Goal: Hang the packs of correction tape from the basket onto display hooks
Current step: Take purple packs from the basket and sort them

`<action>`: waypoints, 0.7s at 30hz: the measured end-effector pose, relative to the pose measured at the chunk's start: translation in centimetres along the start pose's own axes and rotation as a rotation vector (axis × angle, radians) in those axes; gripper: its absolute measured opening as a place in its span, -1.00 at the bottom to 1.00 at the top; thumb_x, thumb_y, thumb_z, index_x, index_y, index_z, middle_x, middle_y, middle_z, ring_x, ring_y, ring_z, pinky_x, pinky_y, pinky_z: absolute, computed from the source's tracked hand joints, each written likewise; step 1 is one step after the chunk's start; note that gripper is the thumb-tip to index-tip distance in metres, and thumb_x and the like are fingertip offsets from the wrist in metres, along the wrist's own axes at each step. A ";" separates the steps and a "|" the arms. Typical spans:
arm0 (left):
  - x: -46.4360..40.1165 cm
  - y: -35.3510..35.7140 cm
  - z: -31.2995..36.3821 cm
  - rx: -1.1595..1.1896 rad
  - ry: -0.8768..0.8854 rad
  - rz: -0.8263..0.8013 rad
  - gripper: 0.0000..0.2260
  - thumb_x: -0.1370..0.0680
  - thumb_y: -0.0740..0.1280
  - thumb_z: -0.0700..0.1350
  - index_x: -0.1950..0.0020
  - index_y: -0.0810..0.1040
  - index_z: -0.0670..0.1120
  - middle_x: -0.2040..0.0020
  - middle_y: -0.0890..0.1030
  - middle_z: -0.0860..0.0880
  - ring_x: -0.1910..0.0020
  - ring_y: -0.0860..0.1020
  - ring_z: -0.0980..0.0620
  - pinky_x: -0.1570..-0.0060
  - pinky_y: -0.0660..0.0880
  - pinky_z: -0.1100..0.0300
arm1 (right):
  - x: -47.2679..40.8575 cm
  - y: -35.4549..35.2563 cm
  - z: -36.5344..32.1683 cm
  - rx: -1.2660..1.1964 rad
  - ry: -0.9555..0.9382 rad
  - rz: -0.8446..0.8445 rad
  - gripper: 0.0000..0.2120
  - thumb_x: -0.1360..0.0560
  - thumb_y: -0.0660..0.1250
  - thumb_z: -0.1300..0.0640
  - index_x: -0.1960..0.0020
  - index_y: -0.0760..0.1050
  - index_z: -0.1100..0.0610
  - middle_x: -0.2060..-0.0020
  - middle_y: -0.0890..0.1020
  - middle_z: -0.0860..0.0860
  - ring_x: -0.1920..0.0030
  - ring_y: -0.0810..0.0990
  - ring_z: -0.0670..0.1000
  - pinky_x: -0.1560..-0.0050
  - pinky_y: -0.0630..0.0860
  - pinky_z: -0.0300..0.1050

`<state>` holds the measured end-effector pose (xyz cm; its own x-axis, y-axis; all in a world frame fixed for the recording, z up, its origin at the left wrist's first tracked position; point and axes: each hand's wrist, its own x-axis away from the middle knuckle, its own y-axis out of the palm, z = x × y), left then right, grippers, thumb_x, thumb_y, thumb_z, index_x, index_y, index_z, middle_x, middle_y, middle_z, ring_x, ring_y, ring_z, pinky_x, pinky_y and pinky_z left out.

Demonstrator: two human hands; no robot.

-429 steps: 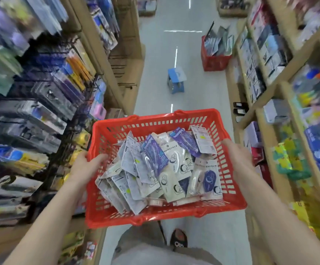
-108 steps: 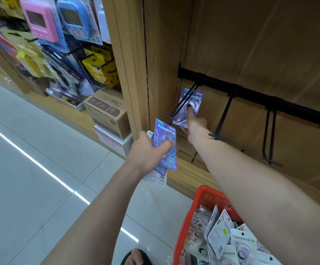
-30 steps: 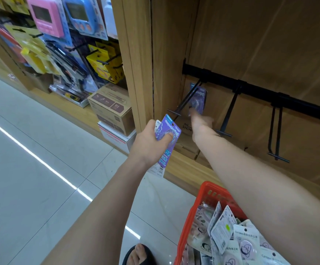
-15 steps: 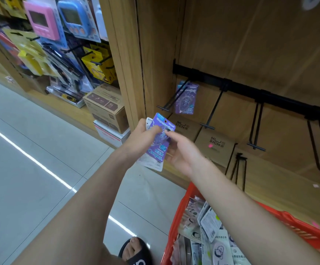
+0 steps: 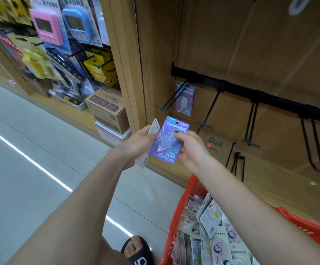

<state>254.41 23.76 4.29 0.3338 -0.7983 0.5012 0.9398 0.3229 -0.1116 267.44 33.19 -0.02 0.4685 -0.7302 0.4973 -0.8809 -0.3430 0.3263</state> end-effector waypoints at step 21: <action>-0.9 -1.7 -1.4 -0.213 0.151 0.216 -0.57 -0.47 0.59 0.09 -0.14 0.41 0.03 -0.10 0.67 0.04 0.07 0.74 0.00 0.18 0.67 0.14 | 0.5 0.2 0.2 -0.033 -0.034 -0.009 -0.90 -0.66 0.29 0.24 -0.16 0.43 0.15 -0.17 0.67 0.25 -0.12 0.71 0.26 -0.20 0.61 0.34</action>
<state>252.67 23.19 2.85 0.5186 -0.7945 0.3158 0.8353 0.3919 -0.3857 267.53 32.62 0.16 0.4732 -0.7470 0.4669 -0.8737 -0.3300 0.3574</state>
